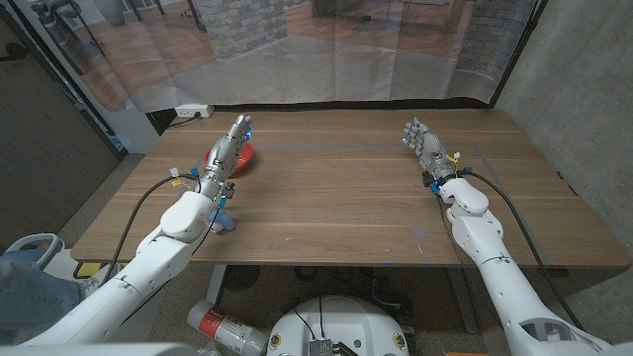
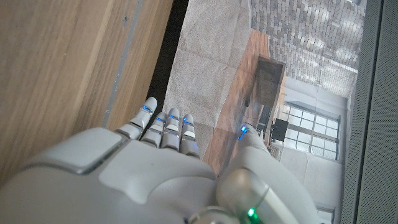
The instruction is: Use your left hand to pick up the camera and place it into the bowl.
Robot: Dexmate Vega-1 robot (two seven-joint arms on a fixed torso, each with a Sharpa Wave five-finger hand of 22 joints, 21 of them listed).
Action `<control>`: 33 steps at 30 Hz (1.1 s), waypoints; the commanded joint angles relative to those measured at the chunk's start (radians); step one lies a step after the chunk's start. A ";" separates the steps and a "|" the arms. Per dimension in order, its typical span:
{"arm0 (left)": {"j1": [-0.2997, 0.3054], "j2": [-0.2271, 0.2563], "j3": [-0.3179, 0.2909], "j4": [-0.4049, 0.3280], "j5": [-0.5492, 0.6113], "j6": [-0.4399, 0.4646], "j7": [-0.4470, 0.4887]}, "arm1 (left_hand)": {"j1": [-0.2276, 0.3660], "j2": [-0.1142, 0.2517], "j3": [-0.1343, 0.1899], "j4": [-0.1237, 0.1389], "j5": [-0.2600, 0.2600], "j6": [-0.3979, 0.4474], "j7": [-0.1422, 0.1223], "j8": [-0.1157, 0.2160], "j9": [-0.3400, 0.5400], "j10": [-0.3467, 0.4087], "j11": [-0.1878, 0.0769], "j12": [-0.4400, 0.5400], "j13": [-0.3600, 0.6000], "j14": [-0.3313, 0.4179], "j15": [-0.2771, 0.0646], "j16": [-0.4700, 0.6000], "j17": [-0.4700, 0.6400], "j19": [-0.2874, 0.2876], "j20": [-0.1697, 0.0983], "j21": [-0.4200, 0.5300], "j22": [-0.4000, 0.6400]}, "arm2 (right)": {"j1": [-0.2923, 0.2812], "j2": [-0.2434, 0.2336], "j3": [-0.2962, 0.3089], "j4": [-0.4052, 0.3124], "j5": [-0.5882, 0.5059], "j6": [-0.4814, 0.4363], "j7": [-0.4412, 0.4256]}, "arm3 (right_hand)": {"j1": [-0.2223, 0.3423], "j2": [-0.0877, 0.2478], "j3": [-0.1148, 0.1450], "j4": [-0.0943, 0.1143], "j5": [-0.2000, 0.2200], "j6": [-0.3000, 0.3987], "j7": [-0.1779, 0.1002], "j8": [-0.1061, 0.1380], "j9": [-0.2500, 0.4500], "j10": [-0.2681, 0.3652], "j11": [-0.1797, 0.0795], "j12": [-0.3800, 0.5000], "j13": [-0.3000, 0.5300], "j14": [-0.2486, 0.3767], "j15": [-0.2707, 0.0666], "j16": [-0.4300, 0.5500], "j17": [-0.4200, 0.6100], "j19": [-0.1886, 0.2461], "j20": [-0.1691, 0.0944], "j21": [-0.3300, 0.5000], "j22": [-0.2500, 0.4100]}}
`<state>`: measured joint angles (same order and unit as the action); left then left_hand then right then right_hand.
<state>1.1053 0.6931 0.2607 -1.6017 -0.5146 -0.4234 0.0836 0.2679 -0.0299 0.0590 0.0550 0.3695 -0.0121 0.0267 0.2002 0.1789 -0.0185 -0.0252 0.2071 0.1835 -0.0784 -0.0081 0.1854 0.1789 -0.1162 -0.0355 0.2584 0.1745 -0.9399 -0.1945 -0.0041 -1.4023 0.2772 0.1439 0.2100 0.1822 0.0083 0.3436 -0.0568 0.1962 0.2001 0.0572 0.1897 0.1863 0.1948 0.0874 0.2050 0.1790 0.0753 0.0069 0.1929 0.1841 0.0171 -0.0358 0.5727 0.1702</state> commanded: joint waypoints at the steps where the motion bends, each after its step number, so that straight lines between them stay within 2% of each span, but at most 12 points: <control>1: 0.045 0.015 -0.020 -0.028 0.029 -0.046 0.017 | 0.012 -0.002 -0.007 0.003 0.002 0.007 0.003 0.005 0.006 0.006 0.000 0.004 0.003 0.005 -0.003 0.009 0.003 0.004 -0.010 -0.002 0.003 | -0.001 0.003 -0.002 -0.002 -0.002 0.000 -0.005 | 0.006 0.004 0.002 -0.004 0.006 0.009 -0.001 0.006 0.003 0.010 -0.003 0.006 0.005 0.006 0.003 0.001 0.001 0.007 -0.026 -0.007 0.001; 15: 0.092 0.021 -0.046 -0.059 0.046 -0.082 0.031 | 0.015 -0.001 -0.009 0.003 0.001 0.013 0.005 0.006 0.006 0.009 0.000 0.004 0.003 0.010 -0.002 0.009 0.003 0.007 -0.010 -0.005 0.004 | -0.005 -0.001 0.004 -0.003 0.002 0.003 -0.003 | 0.006 0.005 0.002 -0.006 0.006 0.011 -0.002 0.006 0.003 0.007 -0.003 0.005 0.005 0.004 0.001 0.000 0.001 0.007 -0.027 -0.014 0.001; 19: 0.102 0.017 -0.054 -0.049 0.022 -0.120 0.003 | 0.015 0.000 -0.010 0.003 0.001 0.014 0.003 0.006 0.006 0.011 0.000 0.004 0.003 0.010 -0.002 0.009 0.003 0.008 -0.011 -0.006 0.004 | -0.006 -0.002 0.003 -0.006 0.000 -0.002 -0.005 | 0.006 0.005 0.001 -0.006 0.006 0.011 -0.003 0.006 0.003 0.007 -0.005 0.004 0.005 0.004 0.002 0.000 0.001 0.008 -0.028 -0.016 0.001; 33: 0.148 0.016 -0.084 -0.053 0.019 -0.165 -0.005 | 0.020 0.003 -0.011 0.002 0.001 0.017 -0.001 0.005 0.006 0.015 -0.005 0.003 0.003 0.015 -0.003 0.009 0.003 0.009 -0.010 -0.011 0.004 | -0.002 0.001 0.003 -0.007 -0.002 0.003 -0.014 | 0.005 0.004 0.000 -0.008 0.006 0.012 -0.004 0.007 0.003 0.009 -0.006 0.006 0.005 0.006 0.001 0.000 0.001 0.010 -0.027 -0.023 0.002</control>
<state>1.2244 0.7121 0.1952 -1.6556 -0.4839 -0.5436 0.0964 0.2763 -0.0294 0.0507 0.0550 0.3695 -0.0034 0.0248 0.2002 0.1788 -0.0094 -0.0268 0.2070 0.1835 -0.0685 -0.0086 0.1853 0.1789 -0.1111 -0.0304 0.2512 0.1745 -0.9439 -0.1941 -0.0024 -1.4071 0.2764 0.1446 0.2015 0.1822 0.0082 0.3406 -0.0596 0.1962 0.2037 0.0536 0.1897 0.1863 0.2001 0.0822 0.2050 0.1790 0.0752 0.0070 0.1929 0.1838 0.0224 -0.0303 0.5508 0.1699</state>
